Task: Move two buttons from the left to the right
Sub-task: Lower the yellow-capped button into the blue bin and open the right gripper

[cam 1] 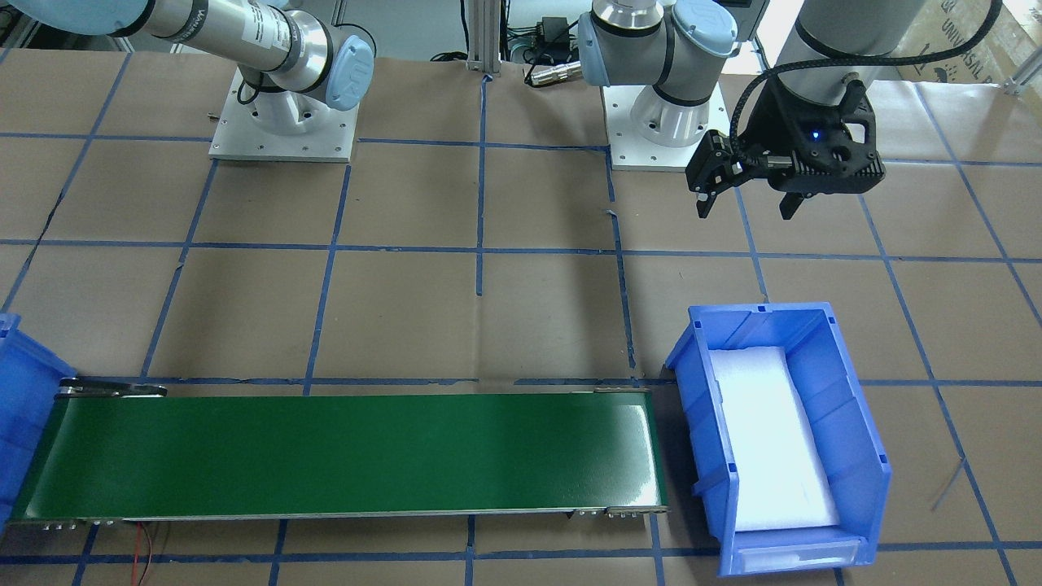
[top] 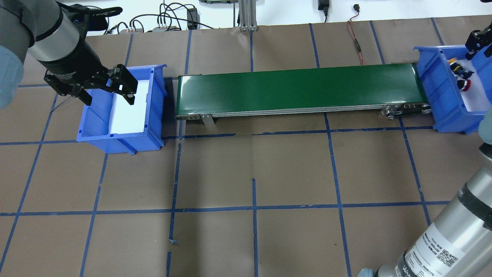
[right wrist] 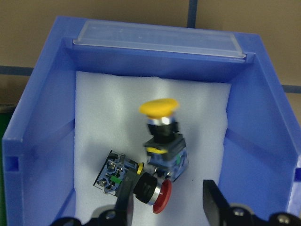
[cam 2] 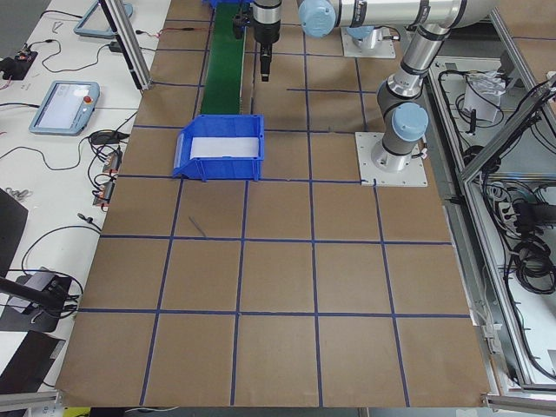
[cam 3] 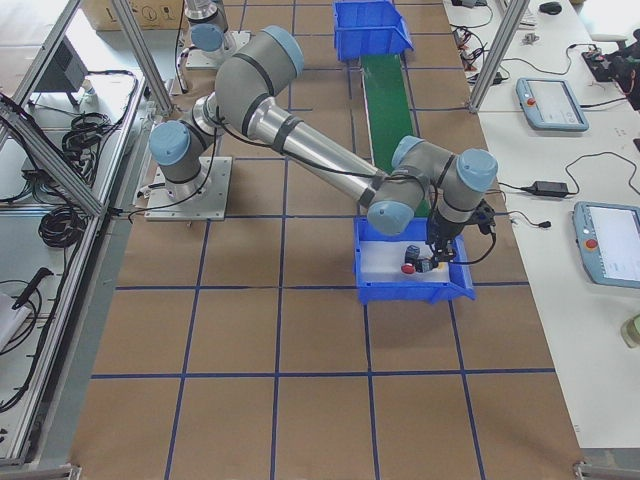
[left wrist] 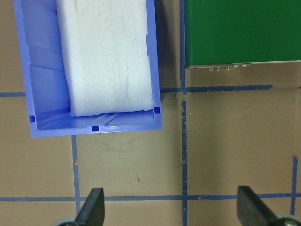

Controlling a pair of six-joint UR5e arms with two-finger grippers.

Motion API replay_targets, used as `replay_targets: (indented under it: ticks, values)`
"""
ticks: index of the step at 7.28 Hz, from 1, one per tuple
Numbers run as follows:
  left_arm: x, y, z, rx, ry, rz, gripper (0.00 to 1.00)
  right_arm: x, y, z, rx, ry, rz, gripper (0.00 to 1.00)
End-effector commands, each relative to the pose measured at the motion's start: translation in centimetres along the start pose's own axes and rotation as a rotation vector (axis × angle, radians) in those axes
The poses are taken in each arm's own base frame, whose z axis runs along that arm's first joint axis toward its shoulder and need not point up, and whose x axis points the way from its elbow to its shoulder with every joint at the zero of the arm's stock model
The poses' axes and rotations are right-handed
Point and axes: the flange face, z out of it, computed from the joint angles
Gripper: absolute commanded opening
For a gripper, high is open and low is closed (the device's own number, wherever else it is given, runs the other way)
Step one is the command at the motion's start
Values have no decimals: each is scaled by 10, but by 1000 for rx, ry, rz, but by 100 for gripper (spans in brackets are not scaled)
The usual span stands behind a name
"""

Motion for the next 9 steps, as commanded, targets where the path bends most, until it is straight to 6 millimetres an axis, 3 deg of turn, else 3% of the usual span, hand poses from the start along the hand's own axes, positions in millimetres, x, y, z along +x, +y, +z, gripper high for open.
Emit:
replay_targets:
  ticks: [1, 3, 4, 7, 8, 9]
  values:
    - [-8, 0, -3, -11, -74, 33, 100, 0, 0, 0, 3, -7, -4, 100]
    - [-6, 2, 2, -21, -78, 34, 100, -15, -5, -23, 42, -16, -23, 100]
    - [-3, -4, -1, -2, -34, 16, 100, -46, -9, -53, 67, -15, -80, 100]
    - [-1, -2, -2, 2, -13, 7, 100, -144, 15, -137, 8, -59, -161, 100]
    - [1, -1, 4, -10, -11, 10, 100, -183, 27, -163, 25, -47, -167, 100]
    - [1, -3, 5, -12, -8, 0, 100, -201, 54, -171, 19, -56, -170, 100]
